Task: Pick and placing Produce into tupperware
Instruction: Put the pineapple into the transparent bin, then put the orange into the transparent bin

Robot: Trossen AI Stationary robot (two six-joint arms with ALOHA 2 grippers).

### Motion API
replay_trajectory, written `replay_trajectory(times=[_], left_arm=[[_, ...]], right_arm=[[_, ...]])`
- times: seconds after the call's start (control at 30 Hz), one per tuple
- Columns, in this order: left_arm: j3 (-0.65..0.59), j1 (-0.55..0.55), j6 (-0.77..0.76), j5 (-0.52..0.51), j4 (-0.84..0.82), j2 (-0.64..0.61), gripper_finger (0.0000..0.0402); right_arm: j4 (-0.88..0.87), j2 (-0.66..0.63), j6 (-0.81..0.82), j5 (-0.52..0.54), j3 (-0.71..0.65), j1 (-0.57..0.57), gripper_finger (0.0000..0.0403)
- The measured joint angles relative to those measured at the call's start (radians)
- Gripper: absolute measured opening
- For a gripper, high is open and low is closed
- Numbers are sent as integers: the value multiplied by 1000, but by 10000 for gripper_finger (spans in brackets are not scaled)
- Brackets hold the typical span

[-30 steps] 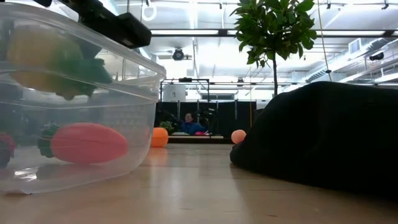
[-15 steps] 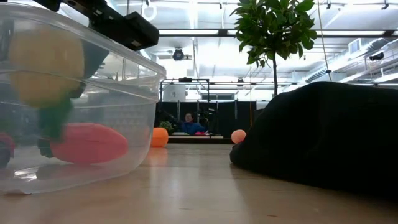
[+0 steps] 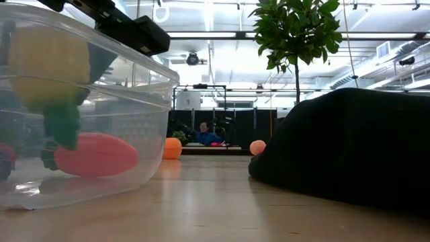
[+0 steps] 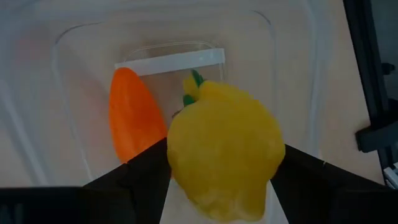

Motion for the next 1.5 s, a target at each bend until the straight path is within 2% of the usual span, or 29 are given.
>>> replay_trajectory(times=[0.27,0.57,0.73,0.87,1.03,1.17,1.23,1.4,1.5], left_arm=[[0,8,-19,0,1,0,265],[1,27,-48,15,-39,0,311],[22,66,-95,-59,-167,-12,310],[30,114,-176,-76,-86,-82,296],[30,164,-252,-241,-46,-189,283],[30,213,-282,-257,-35,-247,279],[30,232,-282,-273,-32,-269,279],[28,288,-207,-414,-27,-297,279],[12,340,-157,-428,2,-297,279]], right_arm=[[0,0,0,0,0,0,23],[0,0,0,0,0,0,23],[0,0,-6,-1,0,0,23],[0,0,-8,-1,0,0,23],[0,0,-8,-1,0,0,23],[0,0,-8,-1,0,0,23],[0,0,-8,-2,0,0,23],[0,0,-18,-2,0,0,23],[0,0,-24,-2,0,0,23]])
